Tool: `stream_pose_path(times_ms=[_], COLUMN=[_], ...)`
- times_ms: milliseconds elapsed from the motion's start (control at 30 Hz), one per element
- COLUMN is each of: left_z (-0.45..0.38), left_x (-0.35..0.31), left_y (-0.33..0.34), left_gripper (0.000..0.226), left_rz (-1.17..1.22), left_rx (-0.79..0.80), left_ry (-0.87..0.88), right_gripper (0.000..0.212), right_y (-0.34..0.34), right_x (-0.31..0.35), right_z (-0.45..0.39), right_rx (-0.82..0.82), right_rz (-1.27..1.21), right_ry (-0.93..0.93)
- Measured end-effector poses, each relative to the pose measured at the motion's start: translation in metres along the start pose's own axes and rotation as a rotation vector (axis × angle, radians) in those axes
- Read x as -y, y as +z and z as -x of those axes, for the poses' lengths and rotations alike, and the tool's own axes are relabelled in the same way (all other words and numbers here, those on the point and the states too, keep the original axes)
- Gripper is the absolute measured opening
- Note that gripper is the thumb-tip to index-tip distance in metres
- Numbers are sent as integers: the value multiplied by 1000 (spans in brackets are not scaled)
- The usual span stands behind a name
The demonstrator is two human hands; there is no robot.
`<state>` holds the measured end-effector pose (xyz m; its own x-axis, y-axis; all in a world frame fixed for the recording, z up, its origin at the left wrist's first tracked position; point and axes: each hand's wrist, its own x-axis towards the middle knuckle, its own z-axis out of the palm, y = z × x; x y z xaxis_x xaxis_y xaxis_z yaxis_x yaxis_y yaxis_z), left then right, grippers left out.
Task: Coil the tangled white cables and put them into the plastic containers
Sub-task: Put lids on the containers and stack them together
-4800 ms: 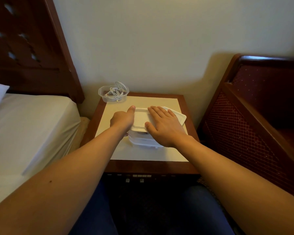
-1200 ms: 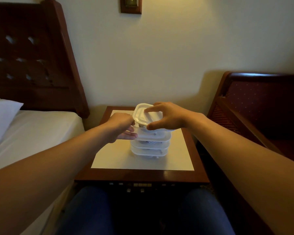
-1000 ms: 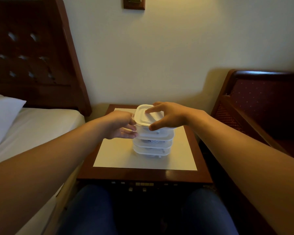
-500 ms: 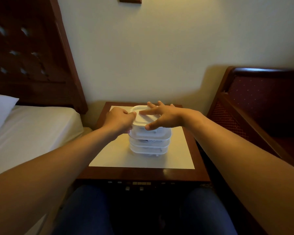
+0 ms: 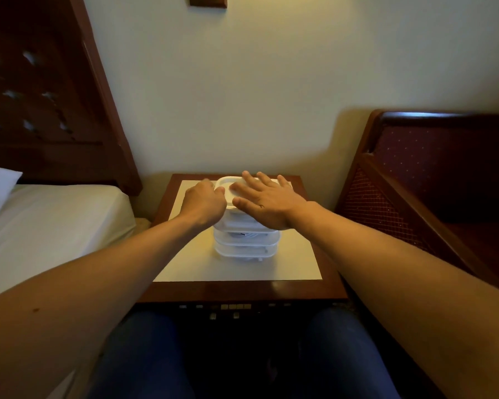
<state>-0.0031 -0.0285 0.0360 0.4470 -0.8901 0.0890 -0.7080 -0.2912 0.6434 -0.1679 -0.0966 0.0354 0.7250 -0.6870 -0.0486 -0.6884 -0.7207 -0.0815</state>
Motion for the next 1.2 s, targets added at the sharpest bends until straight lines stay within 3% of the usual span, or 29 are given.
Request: stream_pose_path(times_ms=[133, 200, 300, 367, 467, 833, 967, 1100, 1200], left_z=[3, 1, -6, -10, -9, -6, -3, -3, -8], left_x=[-1, 5, 13, 16, 15, 19, 22, 22, 22], left_y=[-7, -6, -8, -9, -6, 8, 12, 11, 12], left_gripper=[51, 47, 47, 48, 46, 45, 47, 47, 47], left_rz=[-25, -13, 201, 355, 476, 305, 193, 81, 161], left_rx=[79, 77, 107, 131, 145, 82, 46, 46, 117], left_ry=[140, 160, 59, -13, -62, 84, 128, 181, 125], right_gripper=[52, 48, 51, 56, 51, 43, 40, 39, 38], right_y=[-10, -14, -7, -1, 2, 8, 18, 16, 18], right_x=[-1, -1, -9, -14, -16, -13, -6, -7, -5], right_z=[3, 6, 6, 7, 12, 8, 9, 11, 13], right_rx=[-43, -209, -424, -377, -331, -366, -449, -418, -392], right_rz=[-278, -484, -634, -804, -1041, -715, -711, -633, -769], right_ry=[45, 113, 373, 489, 500, 527, 562, 561, 534])
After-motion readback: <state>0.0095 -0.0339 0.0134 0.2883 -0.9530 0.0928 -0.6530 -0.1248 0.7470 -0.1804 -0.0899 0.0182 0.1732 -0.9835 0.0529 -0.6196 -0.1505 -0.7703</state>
